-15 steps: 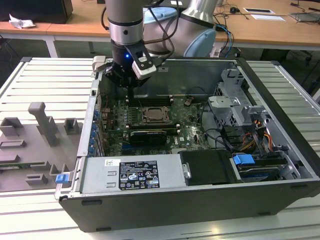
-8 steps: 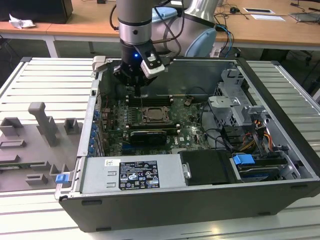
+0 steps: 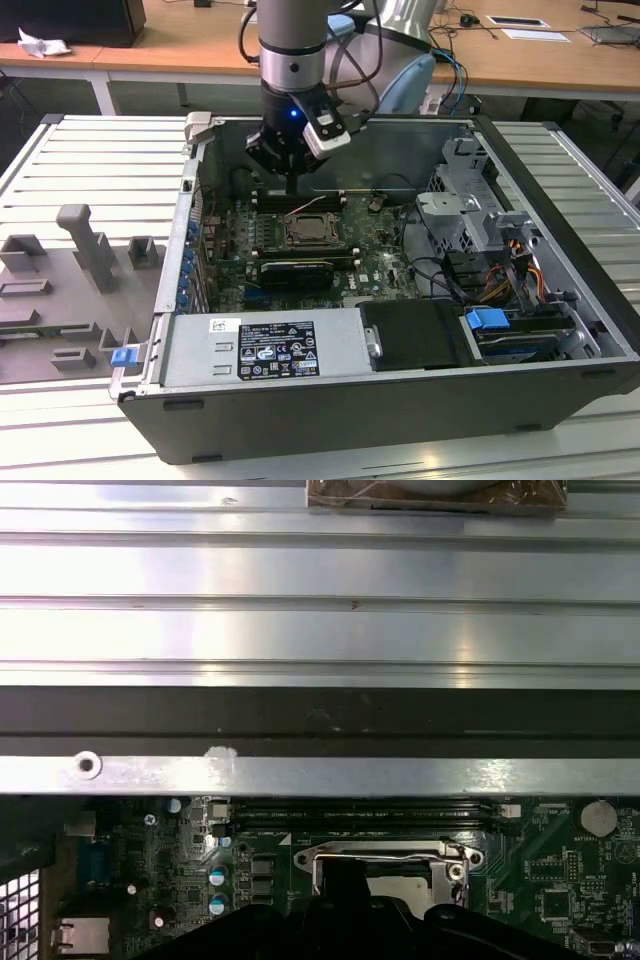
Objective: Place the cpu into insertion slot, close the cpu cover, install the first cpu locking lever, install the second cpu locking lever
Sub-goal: 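Install the first cpu locking lever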
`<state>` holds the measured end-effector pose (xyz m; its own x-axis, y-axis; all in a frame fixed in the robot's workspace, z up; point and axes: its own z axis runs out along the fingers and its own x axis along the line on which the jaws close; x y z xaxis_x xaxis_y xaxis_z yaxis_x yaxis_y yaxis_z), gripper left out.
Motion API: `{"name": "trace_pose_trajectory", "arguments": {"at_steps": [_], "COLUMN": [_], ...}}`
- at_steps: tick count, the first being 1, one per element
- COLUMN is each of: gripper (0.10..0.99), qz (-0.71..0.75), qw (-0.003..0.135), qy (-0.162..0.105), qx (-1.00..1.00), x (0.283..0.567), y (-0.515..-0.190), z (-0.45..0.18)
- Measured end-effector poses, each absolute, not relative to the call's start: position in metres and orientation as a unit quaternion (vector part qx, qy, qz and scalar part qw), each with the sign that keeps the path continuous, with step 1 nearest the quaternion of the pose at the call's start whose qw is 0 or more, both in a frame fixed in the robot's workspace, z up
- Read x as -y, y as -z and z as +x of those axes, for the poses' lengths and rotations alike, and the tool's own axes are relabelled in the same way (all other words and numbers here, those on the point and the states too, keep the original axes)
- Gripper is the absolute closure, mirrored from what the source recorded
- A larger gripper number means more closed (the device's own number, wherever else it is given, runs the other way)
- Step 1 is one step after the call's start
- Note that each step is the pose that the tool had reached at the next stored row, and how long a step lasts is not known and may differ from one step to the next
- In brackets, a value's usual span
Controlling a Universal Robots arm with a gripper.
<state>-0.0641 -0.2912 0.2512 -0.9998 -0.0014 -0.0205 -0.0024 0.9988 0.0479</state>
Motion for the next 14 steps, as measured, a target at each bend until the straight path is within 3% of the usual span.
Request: {"name": "trace_pose_trajectory", "arguments": {"at_steps": [14], "gripper": [0.980], "qz": [-0.015], "qw": [0.010], "qy": [-0.031], "qx": [-0.999], "x": [0.291], "y": [-0.232], "z": [-0.050]}}
